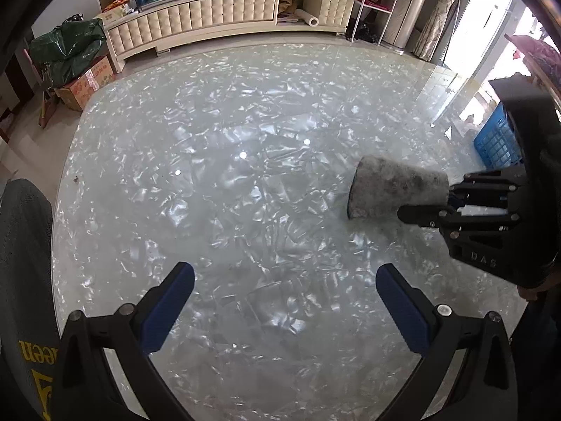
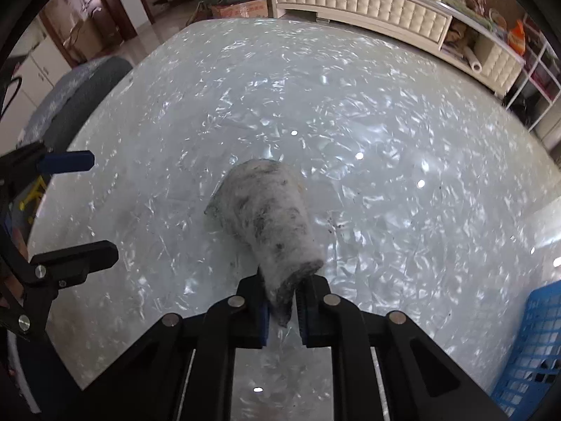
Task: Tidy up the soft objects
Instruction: 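Carry the grey felt pad over the basket with the right gripper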
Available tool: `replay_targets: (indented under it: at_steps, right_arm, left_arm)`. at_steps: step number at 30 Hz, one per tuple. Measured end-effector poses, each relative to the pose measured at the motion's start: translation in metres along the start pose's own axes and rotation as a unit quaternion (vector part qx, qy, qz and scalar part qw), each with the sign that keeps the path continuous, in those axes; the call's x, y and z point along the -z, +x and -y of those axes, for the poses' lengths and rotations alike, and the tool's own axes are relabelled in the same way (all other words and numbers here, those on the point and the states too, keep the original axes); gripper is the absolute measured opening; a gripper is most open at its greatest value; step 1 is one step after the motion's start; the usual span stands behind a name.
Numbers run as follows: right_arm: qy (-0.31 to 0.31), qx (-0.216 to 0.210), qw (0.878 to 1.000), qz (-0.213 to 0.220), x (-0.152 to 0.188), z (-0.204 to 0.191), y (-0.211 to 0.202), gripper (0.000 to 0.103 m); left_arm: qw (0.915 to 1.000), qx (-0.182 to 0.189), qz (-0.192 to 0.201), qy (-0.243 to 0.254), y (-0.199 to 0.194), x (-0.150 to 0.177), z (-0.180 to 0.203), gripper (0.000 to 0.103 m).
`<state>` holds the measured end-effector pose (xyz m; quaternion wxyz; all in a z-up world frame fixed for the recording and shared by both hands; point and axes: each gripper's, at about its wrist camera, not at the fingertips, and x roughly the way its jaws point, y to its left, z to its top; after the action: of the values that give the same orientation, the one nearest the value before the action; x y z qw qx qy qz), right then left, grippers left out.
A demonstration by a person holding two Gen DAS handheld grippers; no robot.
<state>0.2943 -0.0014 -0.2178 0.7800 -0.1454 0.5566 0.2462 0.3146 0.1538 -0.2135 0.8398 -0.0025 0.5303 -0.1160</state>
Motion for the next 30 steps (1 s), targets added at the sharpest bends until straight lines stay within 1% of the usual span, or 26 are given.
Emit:
replay_targets:
  at_steps: [4,6,11,16,20,24,26,30]
  right_arm:
    - [0.003,-0.002,1.0,0.0,0.007,0.005,-0.012,0.011]
    - [0.006,-0.003,1.0,0.002,0.013,0.005,-0.02,0.011]
    - [0.01,-0.005,1.0,0.014,0.034,0.005,-0.056,0.011]
    - [0.007,0.005,1.0,0.027,0.052,0.004,-0.088,0.011]
    - [0.014,0.014,0.999,0.042,0.071,0.009,-0.117,0.011]
    - [0.022,0.018,0.998,0.055,0.09,0.018,-0.144,0.011]
    - [0.026,0.023,0.997,0.062,0.094,0.021,-0.155,0.011]
    - [0.037,0.034,0.996,0.076,0.103,0.032,-0.178,0.011]
  left_arm:
    - [0.9998,0.013,0.012,-0.001,-0.01,0.002,0.007,0.103]
    - [0.9998,0.014,0.015,0.004,-0.015,0.001,0.014,0.103]
    - [0.9995,0.013,0.022,0.021,-0.027,0.004,0.035,0.103]
    - [0.9988,0.017,0.028,0.036,-0.039,0.006,0.066,0.103]
    - [0.9979,0.018,0.033,0.053,-0.052,0.012,0.092,0.103]
    - [0.9973,0.021,0.042,0.057,-0.066,0.014,0.113,0.103]
    - [0.9964,0.027,0.048,0.064,-0.075,0.013,0.126,0.103]
    - [0.9942,0.023,0.062,0.085,-0.088,0.01,0.147,0.103]
